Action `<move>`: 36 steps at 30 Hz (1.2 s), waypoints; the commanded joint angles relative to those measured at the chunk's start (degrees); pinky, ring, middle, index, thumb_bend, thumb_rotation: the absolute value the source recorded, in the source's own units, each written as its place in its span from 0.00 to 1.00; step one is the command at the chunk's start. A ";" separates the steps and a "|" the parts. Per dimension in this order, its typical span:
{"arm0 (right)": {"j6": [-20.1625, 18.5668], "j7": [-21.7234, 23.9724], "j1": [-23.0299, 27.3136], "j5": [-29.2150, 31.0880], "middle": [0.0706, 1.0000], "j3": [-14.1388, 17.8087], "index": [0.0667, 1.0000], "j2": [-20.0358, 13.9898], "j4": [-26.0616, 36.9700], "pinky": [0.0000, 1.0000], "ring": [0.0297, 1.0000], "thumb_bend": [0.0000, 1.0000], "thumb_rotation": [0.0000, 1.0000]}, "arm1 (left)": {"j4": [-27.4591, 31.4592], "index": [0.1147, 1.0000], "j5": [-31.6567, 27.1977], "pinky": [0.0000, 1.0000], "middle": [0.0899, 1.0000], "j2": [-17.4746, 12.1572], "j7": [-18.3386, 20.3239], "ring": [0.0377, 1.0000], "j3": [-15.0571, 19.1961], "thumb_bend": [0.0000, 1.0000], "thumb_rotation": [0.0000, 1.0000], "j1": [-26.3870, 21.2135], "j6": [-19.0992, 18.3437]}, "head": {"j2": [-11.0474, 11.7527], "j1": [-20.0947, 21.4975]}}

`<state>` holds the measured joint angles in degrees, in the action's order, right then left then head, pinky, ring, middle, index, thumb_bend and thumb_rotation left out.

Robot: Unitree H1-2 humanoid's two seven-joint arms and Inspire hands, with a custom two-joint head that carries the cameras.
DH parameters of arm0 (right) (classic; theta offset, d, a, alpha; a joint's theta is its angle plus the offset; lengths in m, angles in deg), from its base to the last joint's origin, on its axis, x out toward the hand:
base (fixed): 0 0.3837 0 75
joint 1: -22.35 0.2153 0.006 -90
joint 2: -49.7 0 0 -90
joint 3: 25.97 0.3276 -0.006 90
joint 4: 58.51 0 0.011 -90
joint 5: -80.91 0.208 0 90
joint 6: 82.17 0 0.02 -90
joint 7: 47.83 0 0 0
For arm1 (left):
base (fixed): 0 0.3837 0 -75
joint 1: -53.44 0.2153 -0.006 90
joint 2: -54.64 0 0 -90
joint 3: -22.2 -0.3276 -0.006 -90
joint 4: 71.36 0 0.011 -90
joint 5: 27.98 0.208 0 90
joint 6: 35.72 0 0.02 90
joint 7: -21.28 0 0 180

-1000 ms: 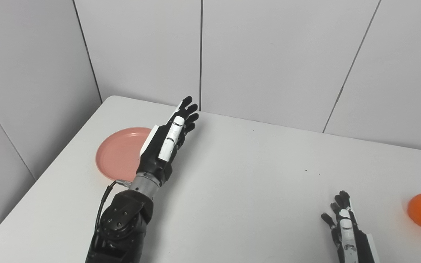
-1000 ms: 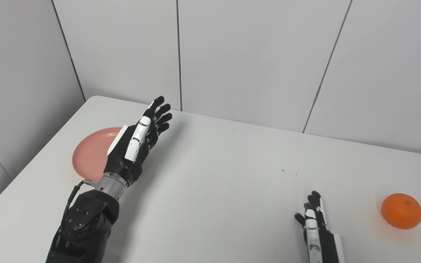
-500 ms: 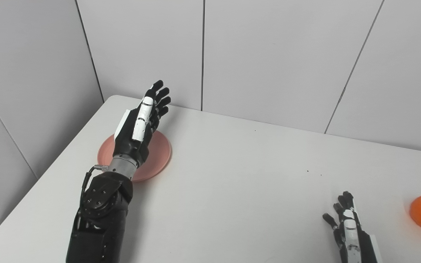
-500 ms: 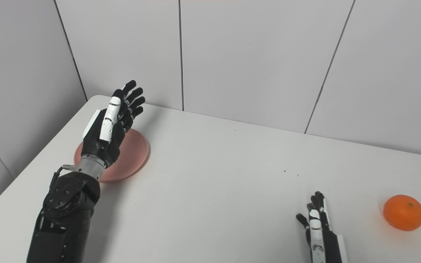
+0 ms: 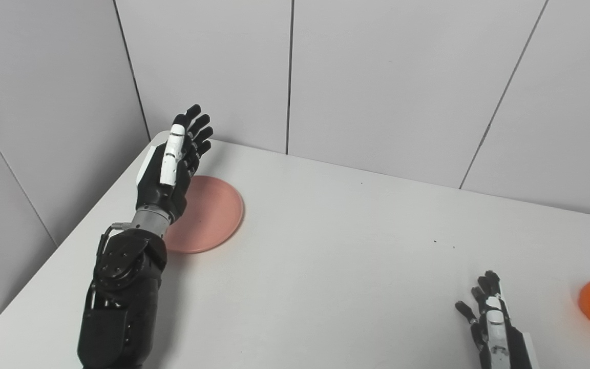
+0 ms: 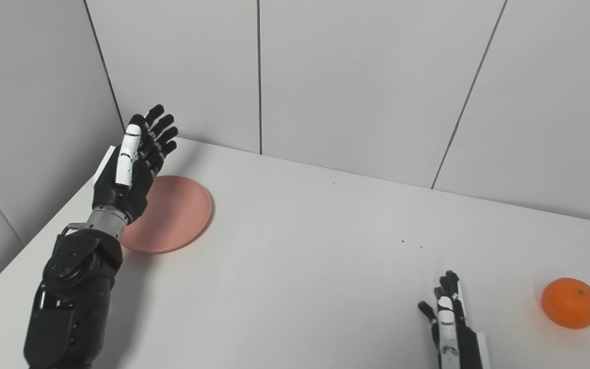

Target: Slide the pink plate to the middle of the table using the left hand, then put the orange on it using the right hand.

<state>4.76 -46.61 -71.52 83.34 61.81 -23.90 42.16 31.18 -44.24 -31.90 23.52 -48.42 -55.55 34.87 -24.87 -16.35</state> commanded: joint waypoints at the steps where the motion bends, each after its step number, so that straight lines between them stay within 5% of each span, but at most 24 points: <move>1: 1.44 0.22 0.15 -0.02 1.00 0.17 1.00 -0.28 0.41 1.00 1.00 0.32 1.00 | 0.70 0.88 -0.27 0.90 0.91 -1.77 -0.84 0.91 0.68 0.43 1.00 -2.90 2.55 | -0.03 0.00; 23: 1.10 0.79 0.27 1.38 1.00 0.58 1.00 -1.19 0.39 1.00 1.00 0.31 1.00 | -4.84 0.90 -4.95 0.95 0.93 -7.83 -2.61 0.93 8.18 0.42 1.00 -2.76 2.96 | -0.08 -1.14; 36: 0.66 0.57 0.07 1.23 1.00 0.54 1.00 -1.40 0.81 1.00 1.00 0.32 1.00 | -8.58 0.89 -5.54 0.94 0.92 -8.34 -2.49 0.93 9.81 0.40 1.00 -2.27 3.43 | -0.27 -1.18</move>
<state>4.75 -46.21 -71.53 84.72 62.06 -25.00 42.20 21.70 -49.05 -38.45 21.05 -38.80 -56.37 35.96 -25.05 -17.49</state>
